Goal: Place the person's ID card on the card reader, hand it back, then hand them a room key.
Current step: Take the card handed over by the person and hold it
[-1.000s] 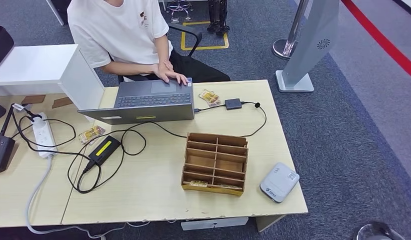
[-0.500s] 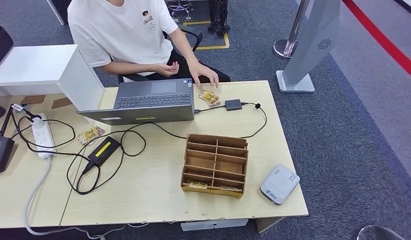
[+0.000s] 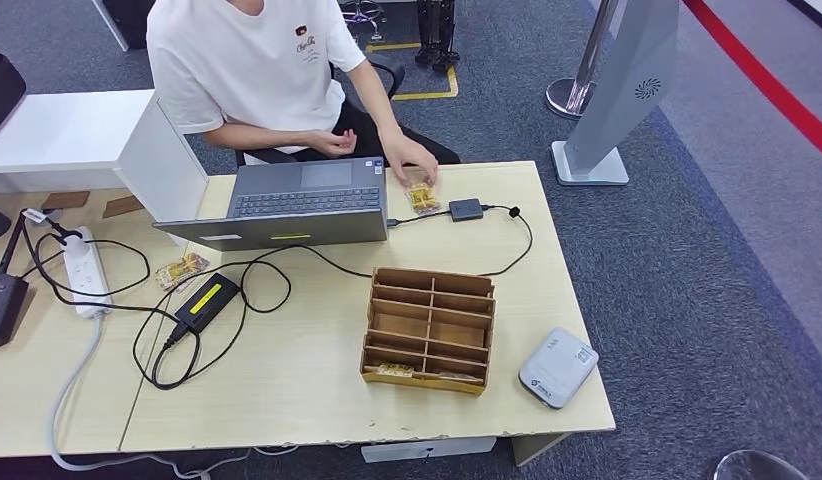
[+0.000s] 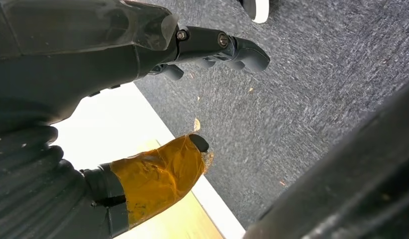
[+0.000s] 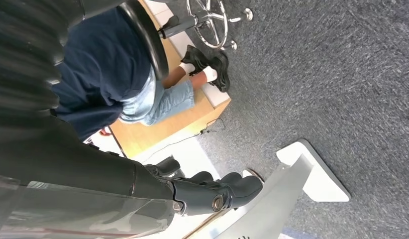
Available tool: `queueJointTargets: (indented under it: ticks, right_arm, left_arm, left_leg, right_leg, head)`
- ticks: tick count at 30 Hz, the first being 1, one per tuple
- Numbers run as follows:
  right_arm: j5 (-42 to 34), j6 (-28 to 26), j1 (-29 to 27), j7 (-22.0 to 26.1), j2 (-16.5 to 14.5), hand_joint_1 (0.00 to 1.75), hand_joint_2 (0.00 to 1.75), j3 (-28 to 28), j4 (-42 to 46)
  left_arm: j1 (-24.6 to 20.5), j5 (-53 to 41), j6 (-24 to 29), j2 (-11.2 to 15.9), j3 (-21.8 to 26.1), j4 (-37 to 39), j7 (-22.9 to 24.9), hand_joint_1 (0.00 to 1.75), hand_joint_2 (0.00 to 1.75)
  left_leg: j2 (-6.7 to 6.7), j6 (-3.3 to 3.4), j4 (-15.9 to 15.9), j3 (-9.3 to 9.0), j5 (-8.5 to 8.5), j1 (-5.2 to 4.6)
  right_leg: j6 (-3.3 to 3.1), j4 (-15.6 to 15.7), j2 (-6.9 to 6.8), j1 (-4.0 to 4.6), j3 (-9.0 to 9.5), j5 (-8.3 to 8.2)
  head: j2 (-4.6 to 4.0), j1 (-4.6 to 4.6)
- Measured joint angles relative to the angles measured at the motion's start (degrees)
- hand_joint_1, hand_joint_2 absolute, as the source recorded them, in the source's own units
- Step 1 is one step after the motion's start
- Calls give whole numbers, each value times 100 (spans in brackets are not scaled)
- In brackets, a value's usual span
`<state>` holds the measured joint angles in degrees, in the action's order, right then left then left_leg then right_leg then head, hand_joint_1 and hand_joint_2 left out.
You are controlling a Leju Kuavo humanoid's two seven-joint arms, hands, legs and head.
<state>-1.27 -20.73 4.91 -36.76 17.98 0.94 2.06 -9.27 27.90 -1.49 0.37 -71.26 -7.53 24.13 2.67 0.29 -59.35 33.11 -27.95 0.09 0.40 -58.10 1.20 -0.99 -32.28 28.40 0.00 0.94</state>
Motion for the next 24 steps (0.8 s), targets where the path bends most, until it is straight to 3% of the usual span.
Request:
queueJointTargets:
  ticks: [2, 4, 6, 7, 8, 9, 12, 13, 14, 15, 17, 19, 21, 24]
  right_arm:
    - [1175, -874, -681, 1027, -472, 0, 175, 187, 1135]
    - [3259, -1411, -1248, 2514, -787, 0, 175, 99, 3072]
    - [6268, -913, -1262, 3552, -582, 0, 175, -529, 4953]
    - [7627, -499, -1231, 3689, -372, 0, 175, -888, 5773]
    - [8603, -45, -1277, 3527, -121, 0, 175, -1203, 6519]
    - [9090, 286, -1381, 3078, 108, 0, 175, -1387, 7154]
    - [9041, 311, -1672, 1275, 388, 0, 175, -1230, 8281]
    - [8978, 149, -1694, 937, 391, 0, 175, -1020, 8478]
    - [8850, 60, -1665, 888, 424, 0, 175, -771, 8624]
    - [8631, 63, -1551, 1073, 526, 0, 175, -557, 8677]
    - [7875, 235, -885, 1966, 1016, 0, 175, -287, 8341]
    - [7242, 325, 645, 3155, 1713, 0, 175, -206, 7216]
    - [7268, 223, 2462, 4045, 2241, 0, 175, -287, 5810]
    - [7621, -55, 4285, 4347, 2543, 0, 175, -628, 4294]
  left_arm:
    - [161, 1028, 407, -163, 333, -4, -262, 0, 175]
    - [409, 2082, 646, -283, 900, -6, -495, 0, 175]
    - [567, 2360, 562, -265, 1308, -4, -554, 0, 175]
    - [598, 2302, 460, -217, 1416, -3, -551, 0, 175]
    - [622, 2201, 333, -158, 1484, -3, -549, 0, 175]
    - [651, 2126, 206, -97, 1534, -3, -548, 0, 175]
    - [747, 2016, -26, 59, 1608, -3, -544, 0, 175]
    - [762, 2004, -49, 93, 1616, -3, -542, 0, 175]
    - [772, 1986, -70, 123, 1620, -3, -550, 0, 175]
    - [779, 1959, -98, 156, 1622, -3, -574, 0, 175]
    - [780, 1881, -198, 206, 1623, -4, -657, 0, 175]
    - [757, 1829, -312, 256, 1623, -4, -750, 0, 175]
    - [714, 1804, -389, 311, 1622, -4, -818, 0, 175]
    - [691, 1785, -435, 364, 1615, -4, -867, 0, 175]
  left_leg:
    - [50, -10, 7, 31, -10, 22]
    - [15, -20, 9, 56, -22, 13]
    - [-120, -9, 24, 23, -21, -36]
    - [-153, 0, 26, -3, -17, -46]
    - [-128, 0, 25, -23, -13, -41]
    - [-85, -3, 16, -38, -10, -24]
    - [-28, -15, 13, -13, -2, -10]
    - [-35, -17, 14, -8, 0, -12]
    - [-46, -18, 15, -6, 0, -10]
    - [-60, -19, 15, -3, -3, -8]
    - [-94, -8, 14, 30, -5, -19]
    - [-136, 15, 10, 66, 7, -46]
    - [-136, 28, 2, 73, 33, -56]
    - [-60, 25, -11, 56, 63, -23]
  right_leg:
    - [-12, 4, -52, 27, 50, 18]
    - [-34, -3, -13, 20, 33, 11]
    - [-23, -18, 126, -35, -56, -7]
    - [-5, -18, 158, -48, -78, -8]
    - [-1, -13, 131, -39, -70, 2]
    - [-3, -6, 87, -21, -51, 9]
    - [-29, -14, 29, -7, -21, 4]
    - [-33, -17, 34, -9, -22, 1]
    - [-36, -17, 43, -9, -25, -2]
    - [-36, -17, 54, -7, -27, -4]
    - [-23, -25, 89, -24, -40, -18]
    - [3, -35, 134, -58, -81, -45]
    - [21, -30, 136, -66, -104, -67]
    - [23, -12, 65, -33, -80, -76]
  head:
    - [0, 22]
    - [1, 107]
    - [1, 56]
    - [1, -13]
    - [0, -72]
    - [1, -84]
    - [2, -64]
    - [1, -66]
    - [1, -66]
    - [1, -61]
    - [1, -68]
    - [1, -76]
    - [2, -68]
    - [0, -57]
